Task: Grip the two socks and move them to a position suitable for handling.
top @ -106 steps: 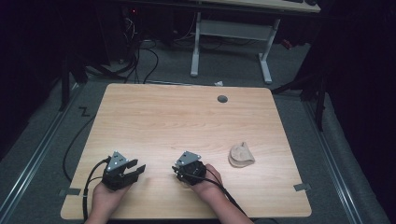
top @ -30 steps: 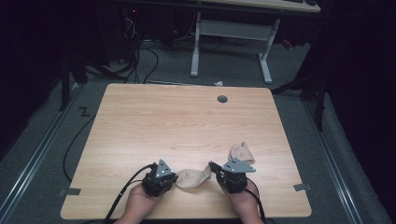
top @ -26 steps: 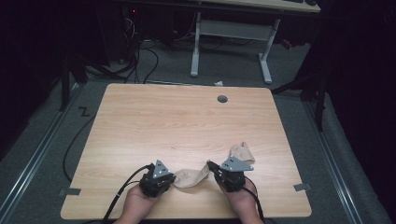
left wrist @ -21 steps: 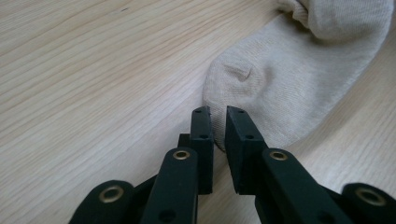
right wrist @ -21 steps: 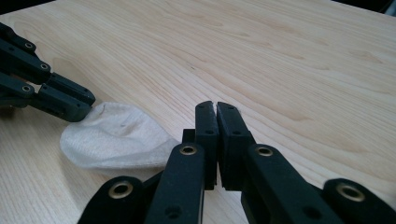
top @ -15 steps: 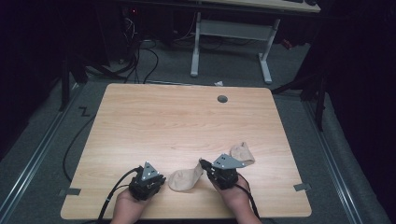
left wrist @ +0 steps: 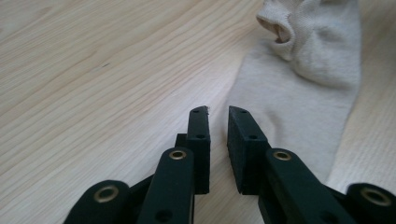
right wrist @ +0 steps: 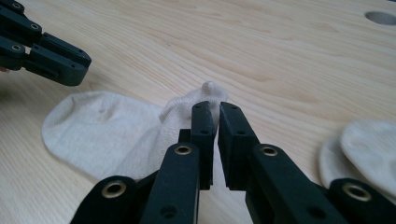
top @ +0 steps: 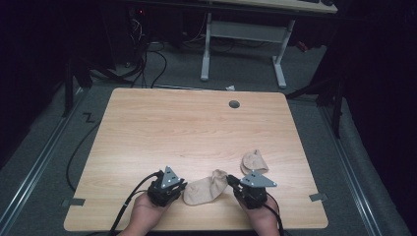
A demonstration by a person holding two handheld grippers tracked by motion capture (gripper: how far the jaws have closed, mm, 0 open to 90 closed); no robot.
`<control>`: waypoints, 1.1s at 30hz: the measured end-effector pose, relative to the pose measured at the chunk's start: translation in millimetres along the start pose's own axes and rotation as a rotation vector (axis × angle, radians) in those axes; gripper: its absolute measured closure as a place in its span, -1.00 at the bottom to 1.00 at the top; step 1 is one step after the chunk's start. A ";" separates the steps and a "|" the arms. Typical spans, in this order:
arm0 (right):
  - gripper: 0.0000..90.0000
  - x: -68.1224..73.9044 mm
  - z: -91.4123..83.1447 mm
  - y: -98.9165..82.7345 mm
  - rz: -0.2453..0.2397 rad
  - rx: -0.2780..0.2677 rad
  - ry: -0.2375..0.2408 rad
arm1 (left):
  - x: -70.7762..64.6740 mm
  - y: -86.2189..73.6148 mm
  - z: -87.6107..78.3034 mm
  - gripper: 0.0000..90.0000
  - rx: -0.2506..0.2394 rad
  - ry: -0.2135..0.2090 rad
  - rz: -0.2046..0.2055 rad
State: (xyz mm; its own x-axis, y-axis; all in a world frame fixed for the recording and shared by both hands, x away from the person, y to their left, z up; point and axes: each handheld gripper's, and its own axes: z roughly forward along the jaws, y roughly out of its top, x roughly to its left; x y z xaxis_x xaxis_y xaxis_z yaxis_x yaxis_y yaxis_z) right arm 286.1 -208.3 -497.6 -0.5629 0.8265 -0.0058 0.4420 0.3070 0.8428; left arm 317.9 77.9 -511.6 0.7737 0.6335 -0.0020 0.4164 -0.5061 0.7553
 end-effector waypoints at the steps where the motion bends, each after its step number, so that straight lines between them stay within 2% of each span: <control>1: 0.86 -1.1 -2.4 -1.7 -0.001 -0.002 -0.005 | -2.9 2.2 3.1 0.75 0.007 -0.011 0.011; 3: 0.78 -4.6 -12.4 -7.5 0.021 -0.005 -0.026 | -6.3 5.5 7.3 0.73 0.004 -0.027 0.019; 8: 0.78 -5.9 -15.9 -9.6 0.025 -0.003 -0.038 | -6.4 7.2 9.4 0.71 0.006 -0.052 0.010; 10: 0.83 -5.1 -11.0 -9.7 0.020 0.014 -0.029 | -6.4 6.8 9.1 0.70 0.004 -0.061 0.004; 11: 0.91 -4.3 -1.7 -9.1 -0.001 0.049 -0.020 | -6.5 5.9 8.8 0.68 0.011 -0.073 0.003; 12: 0.91 -4.3 -1.7 -9.1 -0.001 0.049 -0.020 | -6.5 5.9 8.8 0.68 0.011 -0.073 0.003; 13: 0.97 -3.4 9.5 -7.8 -0.016 0.085 -0.016 | -7.5 3.9 9.9 0.66 0.028 -0.087 0.009; 15: 0.99 -3.1 20.0 -6.7 -0.033 0.121 -0.021 | -9.4 0.9 11.4 0.65 0.049 -0.084 0.029; 16: 0.99 -3.1 20.0 -6.7 -0.033 0.121 -0.021 | -9.4 0.9 11.4 0.65 0.049 -0.084 0.029; 17: 0.99 -2.7 28.4 -7.2 -0.041 0.157 -0.018 | -10.7 -1.9 12.4 0.65 0.071 -0.073 0.049; 18: 0.99 -2.7 28.4 -7.2 -0.041 0.157 -0.018 | -10.7 -1.9 12.4 0.65 0.071 -0.073 0.049; 19: 0.99 -0.5 33.3 -9.3 -0.053 0.190 -0.004 | -9.0 -4.8 11.2 0.64 0.078 -0.069 0.050; 20: 0.99 -0.5 33.3 -9.3 -0.053 0.190 -0.004 | -9.0 -4.8 11.2 0.64 0.078 -0.069 0.050; 21: 0.99 4.2 33.0 -10.9 -0.062 0.199 0.020 | -5.6 -7.1 8.2 0.64 0.082 -0.066 0.039; 22: 0.99 4.2 33.0 -10.9 -0.062 0.199 0.020 | -5.6 -7.1 8.2 0.64 0.082 -0.066 0.039; 23: 0.99 10.4 31.0 -12.0 -0.069 0.201 0.056 | -2.4 -10.2 4.6 0.64 0.084 -0.062 0.029; 24: 0.99 10.4 31.0 -12.0 -0.069 0.201 0.056 | -2.4 -10.2 4.6 0.64 0.084 -0.062 0.029; 25: 0.98 18.2 30.3 -12.1 -0.072 0.206 0.091 | 1.0 -13.8 -0.7 0.64 0.092 -0.056 0.019; 26: 0.98 18.2 30.3 -12.1 -0.072 0.206 0.091 | 1.0 -13.8 -0.7 0.63 0.092 -0.056 0.019; 27: 0.98 26.0 32.3 -11.3 -0.096 0.204 0.116 | 3.5 -18.3 -6.6 0.62 0.097 -0.053 0.008; 29: 0.93 32.0 34.1 -9.2 -0.107 0.204 0.145 | 5.6 -22.1 -12.4 0.56 0.097 -0.037 0.002; 30: 0.90 32.8 34.2 -7.7 -0.112 0.197 0.150 | 5.6 -22.1 -12.4 0.52 0.097 -0.037 0.002; 31: 0.86 31.9 32.8 -4.1 -0.112 0.176 0.146 | 9.2 -24.4 -20.5 0.46 0.064 -0.027 -0.038; 32: 0.83 28.2 31.0 -0.5 -0.107 0.154 0.128 | 9.2 -24.4 -20.5 0.44 0.064 -0.027 -0.038; 33: 0.82 23.7 29.4 2.2 -0.101 0.135 0.108 | 15.1 -24.8 -29.1 0.41 0.032 -0.020 -0.052</control>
State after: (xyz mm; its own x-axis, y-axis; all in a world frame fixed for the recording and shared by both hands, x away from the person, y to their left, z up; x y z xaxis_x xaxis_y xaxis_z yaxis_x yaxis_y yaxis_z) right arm 294.2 -174.1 -511.7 -0.6778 0.7349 -0.0228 0.4652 0.4527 0.7607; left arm 305.4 117.1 -511.3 0.7598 0.6479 -0.0544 0.4713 -0.4911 0.7326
